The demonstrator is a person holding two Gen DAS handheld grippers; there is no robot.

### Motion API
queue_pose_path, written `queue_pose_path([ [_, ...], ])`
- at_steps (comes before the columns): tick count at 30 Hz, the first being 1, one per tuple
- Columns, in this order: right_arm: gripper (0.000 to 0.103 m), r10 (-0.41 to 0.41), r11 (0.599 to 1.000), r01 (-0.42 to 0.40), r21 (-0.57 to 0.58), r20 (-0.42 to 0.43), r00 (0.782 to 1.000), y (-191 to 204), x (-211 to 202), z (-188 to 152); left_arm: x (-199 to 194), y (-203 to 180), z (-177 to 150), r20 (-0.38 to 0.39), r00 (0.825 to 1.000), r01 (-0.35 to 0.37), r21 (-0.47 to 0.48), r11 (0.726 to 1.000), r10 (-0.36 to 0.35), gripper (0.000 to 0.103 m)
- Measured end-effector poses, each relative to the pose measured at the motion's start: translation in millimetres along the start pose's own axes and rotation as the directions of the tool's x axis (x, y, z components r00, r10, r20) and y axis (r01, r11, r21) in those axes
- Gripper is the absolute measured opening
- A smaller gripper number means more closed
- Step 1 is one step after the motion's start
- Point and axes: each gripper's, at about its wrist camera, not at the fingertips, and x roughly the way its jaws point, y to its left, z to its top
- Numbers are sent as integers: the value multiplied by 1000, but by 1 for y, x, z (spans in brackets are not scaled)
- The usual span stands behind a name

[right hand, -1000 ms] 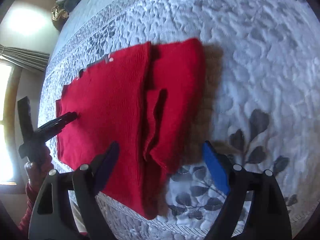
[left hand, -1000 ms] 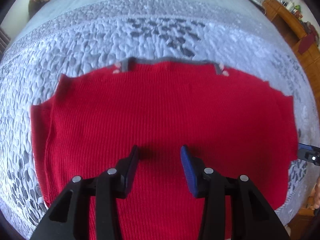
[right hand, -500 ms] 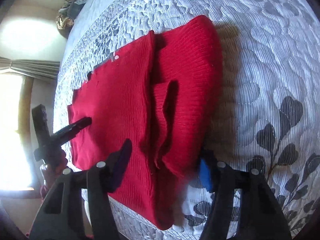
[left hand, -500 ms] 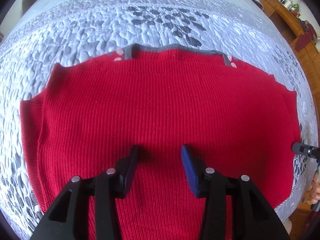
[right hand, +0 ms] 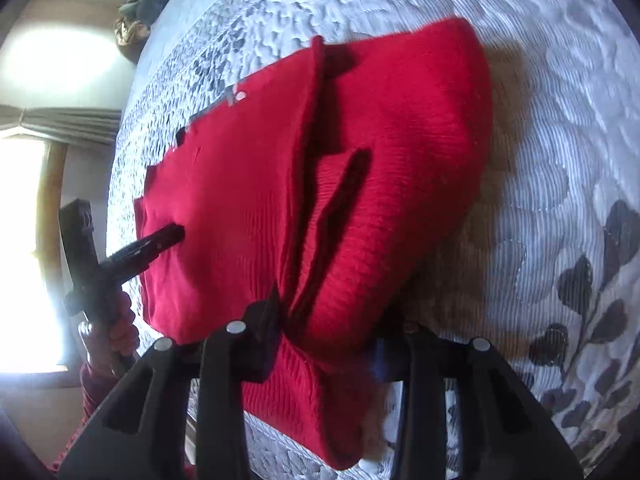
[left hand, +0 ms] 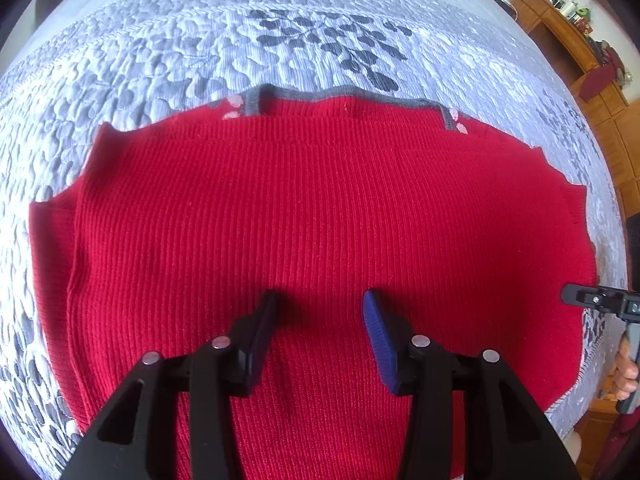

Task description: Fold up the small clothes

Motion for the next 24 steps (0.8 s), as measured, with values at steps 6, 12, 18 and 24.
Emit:
queue_pose_path([
  [6,24,54,993,-59,98,44,998,-11,-11,-2,-2,2,-2,3,1000,18,11,1000,-18,46],
  [12,22,-125,992,125,2,119,985,49,-25,-1,-7,10,-3,0,997,72,-14,997,-72,46],
  [18,22,-268,929,294,-224,137,954,144,-3,-2,-28,42,-3,16,990,143,-81,986,-142,46],
  [24,32,-355,833,368,-413,112,928,209,59,-19,-24,70,-4,9,973,230,-127,965,-230,37],
])
